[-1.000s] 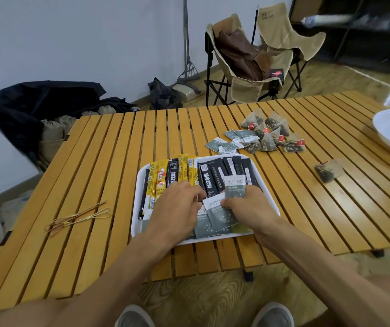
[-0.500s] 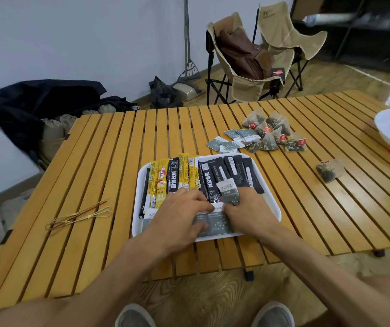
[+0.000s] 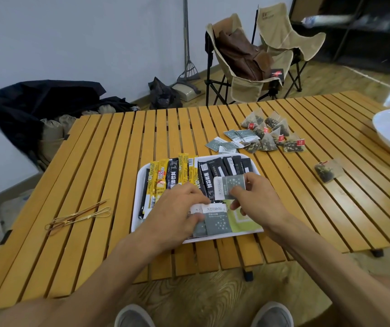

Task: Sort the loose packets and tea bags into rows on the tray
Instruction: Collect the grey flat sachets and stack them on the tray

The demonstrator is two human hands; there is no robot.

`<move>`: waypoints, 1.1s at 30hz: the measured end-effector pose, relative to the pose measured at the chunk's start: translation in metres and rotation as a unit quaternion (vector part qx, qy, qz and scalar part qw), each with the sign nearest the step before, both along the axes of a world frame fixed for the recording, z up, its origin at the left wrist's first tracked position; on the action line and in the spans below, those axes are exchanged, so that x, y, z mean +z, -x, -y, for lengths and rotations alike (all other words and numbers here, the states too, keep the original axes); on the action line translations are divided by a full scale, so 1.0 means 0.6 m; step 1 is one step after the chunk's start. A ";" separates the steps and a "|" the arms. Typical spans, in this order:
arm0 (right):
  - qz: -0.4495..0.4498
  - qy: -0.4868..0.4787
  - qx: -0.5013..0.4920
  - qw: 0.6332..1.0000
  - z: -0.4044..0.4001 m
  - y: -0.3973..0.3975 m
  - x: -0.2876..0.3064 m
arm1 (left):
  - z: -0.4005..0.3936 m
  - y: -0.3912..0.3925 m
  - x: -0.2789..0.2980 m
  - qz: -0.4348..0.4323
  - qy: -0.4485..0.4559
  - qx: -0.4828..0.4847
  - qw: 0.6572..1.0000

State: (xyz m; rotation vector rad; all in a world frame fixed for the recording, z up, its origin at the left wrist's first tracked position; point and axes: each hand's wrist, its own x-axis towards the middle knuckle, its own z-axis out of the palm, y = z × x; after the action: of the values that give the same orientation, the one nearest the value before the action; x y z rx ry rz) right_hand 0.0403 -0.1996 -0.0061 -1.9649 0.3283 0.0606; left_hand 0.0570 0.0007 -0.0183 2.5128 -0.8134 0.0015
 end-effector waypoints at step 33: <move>-0.036 -0.158 0.135 0.978 -0.138 0.007 0.005 | -0.130 -0.008 0.054 -0.170 0.281 0.248 0.911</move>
State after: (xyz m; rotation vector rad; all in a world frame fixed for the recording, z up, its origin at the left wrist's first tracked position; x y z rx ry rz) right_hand 0.0362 -0.1167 -0.0031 -1.6821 0.0893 0.3403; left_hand 0.0616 0.0788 0.0143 2.0117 -0.0017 -0.0268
